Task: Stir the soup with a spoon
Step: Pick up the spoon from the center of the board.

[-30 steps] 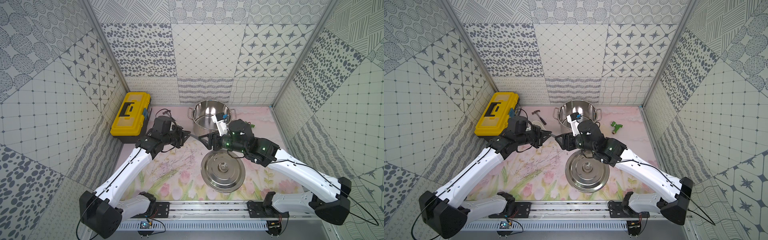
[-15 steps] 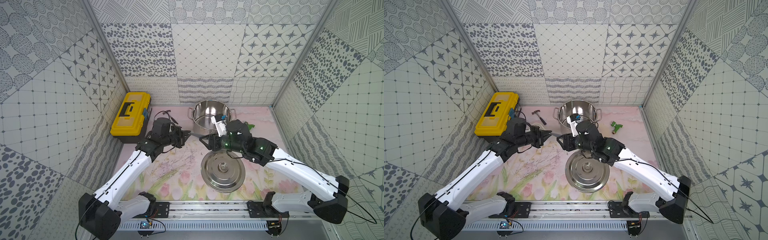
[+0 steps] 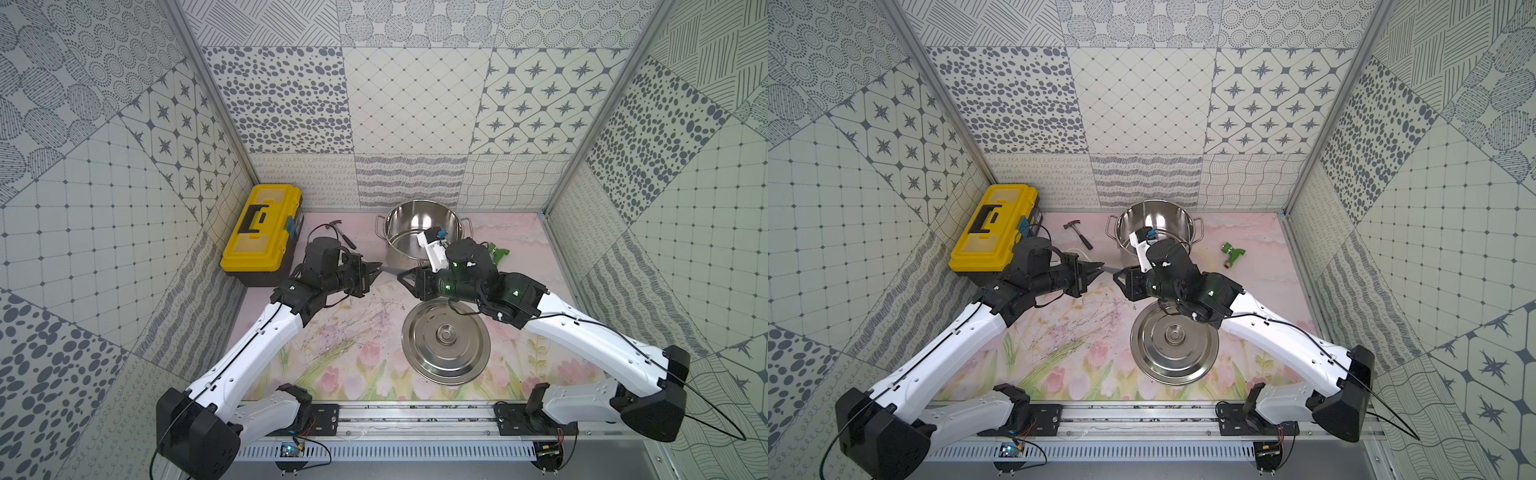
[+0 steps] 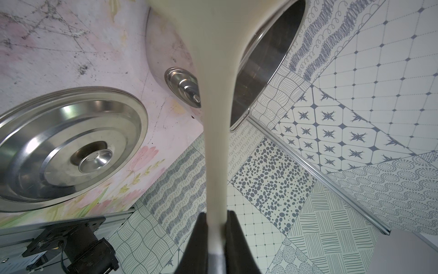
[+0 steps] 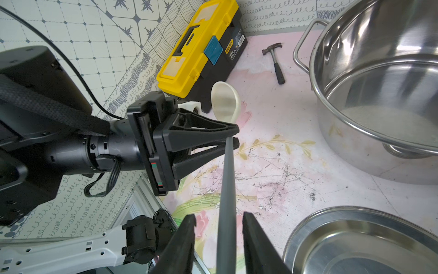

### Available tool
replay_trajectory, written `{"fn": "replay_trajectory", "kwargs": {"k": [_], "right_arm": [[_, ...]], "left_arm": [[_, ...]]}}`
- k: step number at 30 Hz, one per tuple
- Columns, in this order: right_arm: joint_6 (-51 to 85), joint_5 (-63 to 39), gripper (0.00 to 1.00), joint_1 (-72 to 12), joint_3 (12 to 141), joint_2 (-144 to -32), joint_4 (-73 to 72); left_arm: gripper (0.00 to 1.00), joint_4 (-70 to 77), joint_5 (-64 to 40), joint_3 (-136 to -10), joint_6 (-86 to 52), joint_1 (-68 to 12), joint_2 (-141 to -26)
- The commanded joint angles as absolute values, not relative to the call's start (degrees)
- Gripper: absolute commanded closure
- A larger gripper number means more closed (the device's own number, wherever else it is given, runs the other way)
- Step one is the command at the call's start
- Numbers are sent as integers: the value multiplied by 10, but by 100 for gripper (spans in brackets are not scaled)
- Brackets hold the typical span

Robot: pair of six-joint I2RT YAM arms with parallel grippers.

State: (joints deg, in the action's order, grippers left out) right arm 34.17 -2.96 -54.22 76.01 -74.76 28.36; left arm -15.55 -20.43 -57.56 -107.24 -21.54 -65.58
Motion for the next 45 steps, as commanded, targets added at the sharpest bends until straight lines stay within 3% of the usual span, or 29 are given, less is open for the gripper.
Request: {"fn": "replay_trajectory", "kwargs": {"k": [1,20,21,24,27,36,45], "right_arm": [[347,-31,63,-545,774,-751,264],[345,-35,90,-544,776,-751,261],[345,-36,89,-545,776,-751,262],[348,-34,67,-545,774,-751,260],[350,-31,57,-545,774,-750,259],[344,-20,67,-544,774,-745,255],[344,-20,69,-544,774,-746,249]], "left_arm": [[100,-108,-217,-573,-1076,-212,-649],[100,-113,-221,-575,-1071,-211,-649],[100,-117,-221,-574,-1069,-211,-649],[100,-122,-221,-575,-1066,-211,-646],[100,-127,-221,-575,-1065,-211,-644],[100,-131,-217,-569,-1064,-212,-638],[100,-135,-217,-568,-1063,-212,-637]]}}
